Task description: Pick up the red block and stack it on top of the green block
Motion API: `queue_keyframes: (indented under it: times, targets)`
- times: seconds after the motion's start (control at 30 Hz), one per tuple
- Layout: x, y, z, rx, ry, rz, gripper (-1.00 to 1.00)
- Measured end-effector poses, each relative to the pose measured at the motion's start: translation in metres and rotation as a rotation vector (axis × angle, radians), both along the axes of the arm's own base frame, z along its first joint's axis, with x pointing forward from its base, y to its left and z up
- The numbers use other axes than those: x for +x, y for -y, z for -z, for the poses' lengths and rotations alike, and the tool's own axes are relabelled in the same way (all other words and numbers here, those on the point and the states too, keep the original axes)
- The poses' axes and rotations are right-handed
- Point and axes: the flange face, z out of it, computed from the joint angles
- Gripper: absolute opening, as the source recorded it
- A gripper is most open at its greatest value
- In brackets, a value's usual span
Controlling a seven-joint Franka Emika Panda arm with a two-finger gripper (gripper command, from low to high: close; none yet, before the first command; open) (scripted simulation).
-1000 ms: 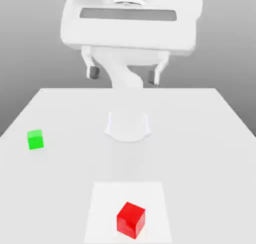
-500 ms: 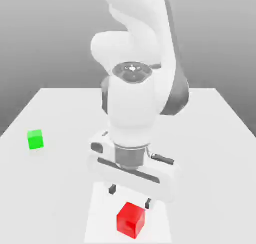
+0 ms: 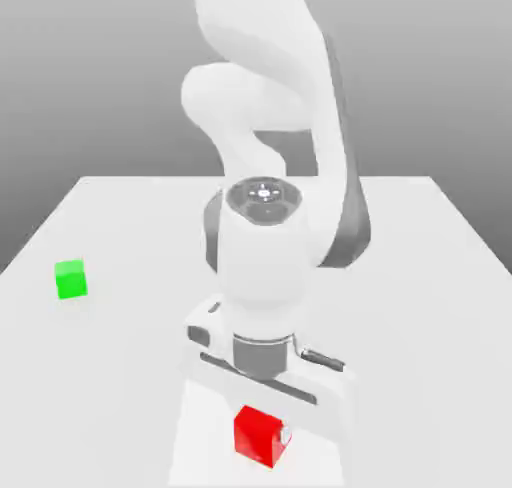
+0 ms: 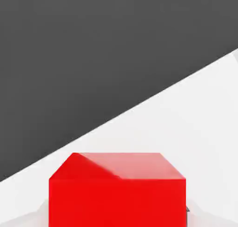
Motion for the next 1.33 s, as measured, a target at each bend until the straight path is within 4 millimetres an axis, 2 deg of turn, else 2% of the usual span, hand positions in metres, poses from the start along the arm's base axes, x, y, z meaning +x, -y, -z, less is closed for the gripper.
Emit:
queue_keyframes:
  times: [0.07,0.23,0.3,0.4,0.5,0.6,0.8,0.97,1.03,1.2,1.23,1.33]
  targets:
    - [-0.006,0.029,-0.009,-0.005,-0.002,0.089,-1.0]
    - [-0.04,0.127,-0.018,-0.015,-0.008,0.402,-1.0]
    - [-0.062,0.169,-0.021,-0.018,-0.01,0.545,-1.0]
    - [-0.099,0.219,-0.025,-0.02,-0.013,0.743,-1.0]
    - [-0.14,0.259,-0.029,-0.021,-0.014,0.935,-1.0]
    - [-0.185,0.292,-0.033,-0.021,-0.015,1.125,-1.0]
    - [-0.273,0.331,-0.04,-0.014,-0.011,1.478,-1.0]
    - [-0.356,0.347,-0.045,-0.003,-0.002,1.795,-1.0]
    - [-0.371,0.348,-0.036,0.0,0.0,1.856,-1.0]
    - [-0.375,0.349,0.007,0.001,0.001,1.874,-1.0]
    - [-0.375,0.348,0.016,0.002,0.001,1.873,1.0]
    - [-0.374,0.348,0.016,0.002,0.001,1.871,1.0]
